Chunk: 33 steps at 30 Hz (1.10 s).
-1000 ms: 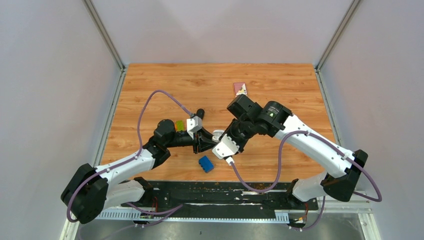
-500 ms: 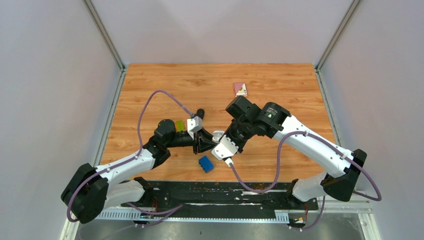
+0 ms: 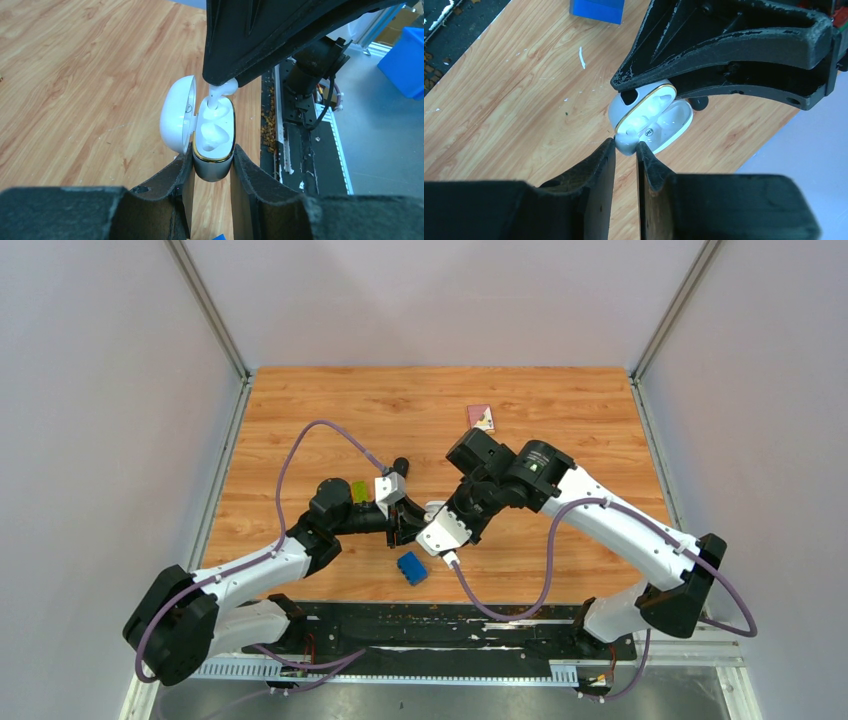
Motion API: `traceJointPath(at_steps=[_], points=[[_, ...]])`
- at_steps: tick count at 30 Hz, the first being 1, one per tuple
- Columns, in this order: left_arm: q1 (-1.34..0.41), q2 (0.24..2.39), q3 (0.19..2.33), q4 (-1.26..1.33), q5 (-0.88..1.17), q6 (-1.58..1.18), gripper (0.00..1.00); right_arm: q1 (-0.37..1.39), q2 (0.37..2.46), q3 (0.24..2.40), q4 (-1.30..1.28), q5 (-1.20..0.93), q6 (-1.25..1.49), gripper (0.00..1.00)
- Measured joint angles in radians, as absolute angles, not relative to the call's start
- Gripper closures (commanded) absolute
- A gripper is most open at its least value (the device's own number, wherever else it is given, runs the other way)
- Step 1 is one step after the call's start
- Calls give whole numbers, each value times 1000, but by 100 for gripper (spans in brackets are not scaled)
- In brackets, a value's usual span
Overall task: Insert the wireless bluetooth earbuds into the charging case
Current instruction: Place the earbud in the charging case.
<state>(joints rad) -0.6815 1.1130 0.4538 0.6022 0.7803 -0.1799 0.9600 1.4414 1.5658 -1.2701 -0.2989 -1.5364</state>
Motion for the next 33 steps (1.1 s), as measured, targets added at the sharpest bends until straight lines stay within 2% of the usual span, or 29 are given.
traceJointPath(at_steps=[11,18,33], points=[[-682,1113,454,603,781,-179,99,963,1474,1616,-1308,-307,-1489,77],[-685,1113,454,602,781,-179,99,972,1501,1639,-1332,-308,-1489,70],[-688,1113,469,595,785,-176,99,992,1501,1613,-1334,-242,-1571,73]])
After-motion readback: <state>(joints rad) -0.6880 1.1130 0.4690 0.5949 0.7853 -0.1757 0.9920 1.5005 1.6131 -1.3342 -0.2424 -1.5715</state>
